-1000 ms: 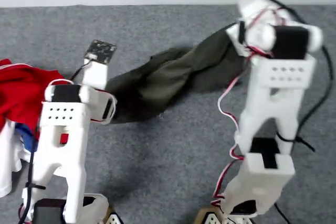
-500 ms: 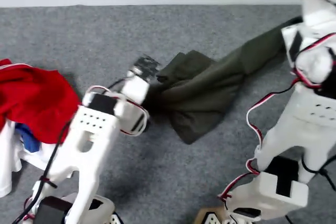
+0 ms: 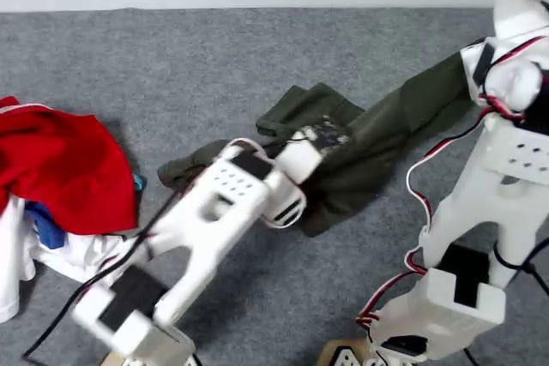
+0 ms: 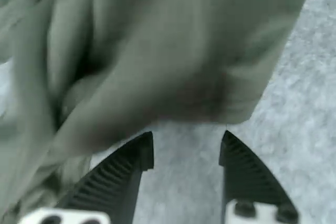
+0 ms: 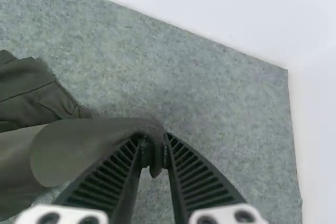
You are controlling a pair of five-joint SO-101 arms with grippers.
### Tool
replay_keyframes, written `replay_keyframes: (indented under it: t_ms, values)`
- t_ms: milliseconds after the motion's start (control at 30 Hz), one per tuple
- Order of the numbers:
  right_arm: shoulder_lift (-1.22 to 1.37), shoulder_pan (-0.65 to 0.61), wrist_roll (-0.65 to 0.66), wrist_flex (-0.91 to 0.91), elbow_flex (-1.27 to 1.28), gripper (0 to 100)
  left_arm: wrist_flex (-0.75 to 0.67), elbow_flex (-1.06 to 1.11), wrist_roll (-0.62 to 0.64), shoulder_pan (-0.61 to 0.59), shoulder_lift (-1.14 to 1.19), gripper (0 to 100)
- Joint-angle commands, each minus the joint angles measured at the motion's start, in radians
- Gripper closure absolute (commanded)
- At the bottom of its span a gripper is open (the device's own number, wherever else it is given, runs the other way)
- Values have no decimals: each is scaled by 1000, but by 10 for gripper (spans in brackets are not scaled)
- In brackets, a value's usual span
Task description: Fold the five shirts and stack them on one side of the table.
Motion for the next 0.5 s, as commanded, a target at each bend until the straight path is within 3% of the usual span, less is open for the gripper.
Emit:
replay_keyframes:
  t_ms: [0,167,467]
  values:
    - [-1,-4,5,33,-2,988,32,-150,-5,60,106,740]
    - [1,-5,8,33,-2,988,89,-248,-3,132,192,714]
    - [1,-4,8,33,-2,988,189,-469,38,107,402,735]
